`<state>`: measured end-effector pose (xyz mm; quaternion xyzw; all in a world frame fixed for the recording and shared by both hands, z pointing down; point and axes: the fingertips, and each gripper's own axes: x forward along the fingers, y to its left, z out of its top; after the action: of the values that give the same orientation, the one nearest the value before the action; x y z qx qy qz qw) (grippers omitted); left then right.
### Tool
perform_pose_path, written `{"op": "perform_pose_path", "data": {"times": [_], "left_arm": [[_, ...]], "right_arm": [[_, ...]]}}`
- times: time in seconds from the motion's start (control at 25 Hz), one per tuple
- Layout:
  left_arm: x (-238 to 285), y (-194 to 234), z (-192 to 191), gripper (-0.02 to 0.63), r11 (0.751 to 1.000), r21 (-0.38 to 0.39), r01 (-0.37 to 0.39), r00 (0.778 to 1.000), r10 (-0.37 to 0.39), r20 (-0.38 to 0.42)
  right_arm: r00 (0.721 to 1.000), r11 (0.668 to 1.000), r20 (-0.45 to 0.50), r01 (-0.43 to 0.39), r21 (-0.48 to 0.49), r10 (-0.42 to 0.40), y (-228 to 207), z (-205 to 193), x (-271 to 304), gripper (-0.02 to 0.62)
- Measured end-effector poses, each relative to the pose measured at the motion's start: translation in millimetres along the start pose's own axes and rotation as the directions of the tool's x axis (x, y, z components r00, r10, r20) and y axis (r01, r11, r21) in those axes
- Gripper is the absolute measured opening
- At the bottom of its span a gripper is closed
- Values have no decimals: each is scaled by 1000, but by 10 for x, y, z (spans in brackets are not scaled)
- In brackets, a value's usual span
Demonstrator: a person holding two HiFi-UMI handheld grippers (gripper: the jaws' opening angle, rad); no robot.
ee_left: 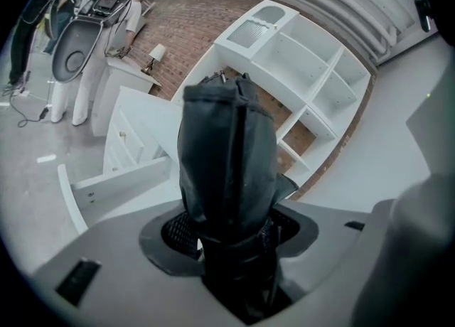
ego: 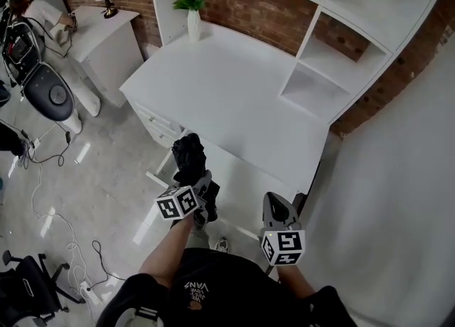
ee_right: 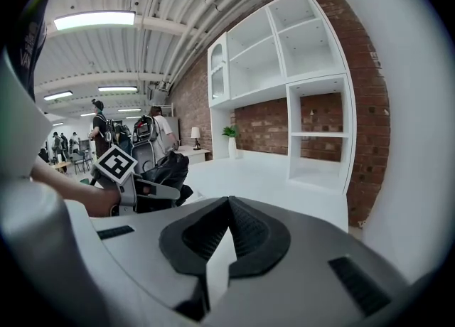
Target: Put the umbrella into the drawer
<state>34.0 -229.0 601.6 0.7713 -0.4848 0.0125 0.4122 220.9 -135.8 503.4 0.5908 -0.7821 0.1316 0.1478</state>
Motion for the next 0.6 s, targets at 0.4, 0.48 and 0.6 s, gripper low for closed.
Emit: {"op": "perform_pose_path", "data": {"times": [0.4,0.48,0.6], "left_arm": [[625,523,-146,233,971,-227,-69,994,46,-104],[729,620,-187,233,959,-269,-88,991,56,-125],[854,733,-226,233,941,-320,-107,986,60,-154]], "right_arm": [[999,1000,-48,-15,-2,15,126,101,573,0],[998,1000,-54,-18,-5,18,154,124,672,0],[998,1000,-65,-19,-7,18,196,156,801,0]]}}
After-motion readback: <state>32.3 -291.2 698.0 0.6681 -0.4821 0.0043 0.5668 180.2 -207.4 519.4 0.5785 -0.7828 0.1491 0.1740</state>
